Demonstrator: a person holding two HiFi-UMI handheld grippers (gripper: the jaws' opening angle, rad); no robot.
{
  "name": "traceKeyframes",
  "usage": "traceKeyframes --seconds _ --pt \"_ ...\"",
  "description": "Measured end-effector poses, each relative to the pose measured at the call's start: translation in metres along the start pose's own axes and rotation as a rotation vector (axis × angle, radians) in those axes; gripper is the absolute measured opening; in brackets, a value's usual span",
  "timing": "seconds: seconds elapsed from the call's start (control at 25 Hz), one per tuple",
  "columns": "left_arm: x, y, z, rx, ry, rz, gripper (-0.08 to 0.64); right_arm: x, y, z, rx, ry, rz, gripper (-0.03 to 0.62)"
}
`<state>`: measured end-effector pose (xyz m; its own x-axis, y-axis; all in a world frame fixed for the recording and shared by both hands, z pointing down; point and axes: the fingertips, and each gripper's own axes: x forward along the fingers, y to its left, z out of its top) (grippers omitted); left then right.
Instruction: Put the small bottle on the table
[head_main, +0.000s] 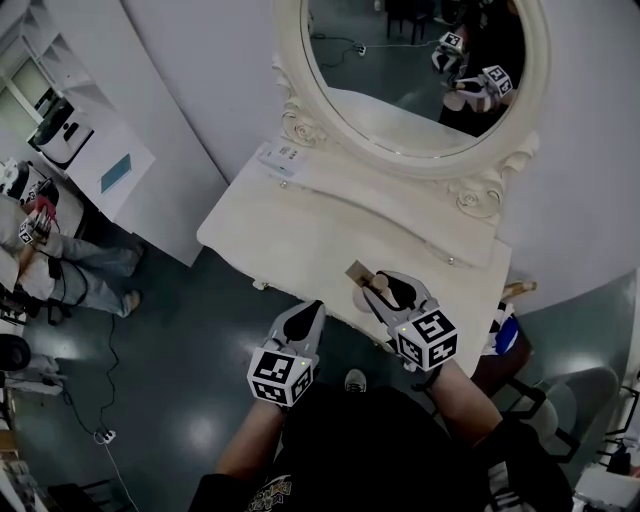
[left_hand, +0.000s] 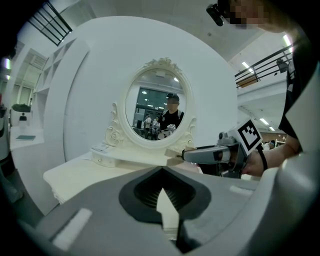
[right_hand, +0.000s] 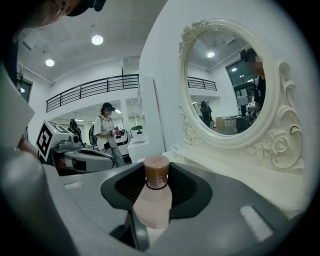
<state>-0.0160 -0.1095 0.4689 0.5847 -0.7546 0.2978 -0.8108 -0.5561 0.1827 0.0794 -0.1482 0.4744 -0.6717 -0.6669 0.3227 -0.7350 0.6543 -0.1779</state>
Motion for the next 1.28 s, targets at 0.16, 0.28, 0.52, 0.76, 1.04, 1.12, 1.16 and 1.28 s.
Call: traceKeyframes --seconds 0.16,0.28,0.52,0.76,1.04,1.12,1.16,1.28 --pt "0.006 0.004 0.001 0.0 0.008 -0.01 0.0 0.001 -0.004 0.0 0.01 0.003 -0.01 0.169" --pt "0.014 0.009 -0.003 -0.007 0.02 -0.021 0.0 0.003 -0.009 -0.004 0.017 0.01 -0.022 0.169" --pt "0.034 0.022 -0.002 0.003 0.029 -0.066 0.0 0.016 -0.021 -0.007 0.03 0.016 -0.063 0.169" --pt "0.049 0.037 0.013 0.035 0.031 -0.124 0.0 0.033 -0.029 0.005 0.039 -0.002 -0.112 0.169" --pt "0.062 0.061 0.029 0.056 0.035 -0.16 0.0 0.056 -0.033 0.023 0.045 -0.016 -0.142 0.169" --pt "0.066 0.067 0.028 0.054 0.042 -0.168 0.0 0.062 -0.034 0.023 0.048 -0.014 -0.148 0.169" --pt "0.068 0.07 0.027 0.053 0.045 -0.172 0.0 0.065 -0.035 0.022 0.05 -0.013 -0.152 0.169" --pt "0.075 0.08 0.026 0.049 0.055 -0.184 0.0 0.075 -0.041 0.021 0.057 -0.005 -0.167 0.169"
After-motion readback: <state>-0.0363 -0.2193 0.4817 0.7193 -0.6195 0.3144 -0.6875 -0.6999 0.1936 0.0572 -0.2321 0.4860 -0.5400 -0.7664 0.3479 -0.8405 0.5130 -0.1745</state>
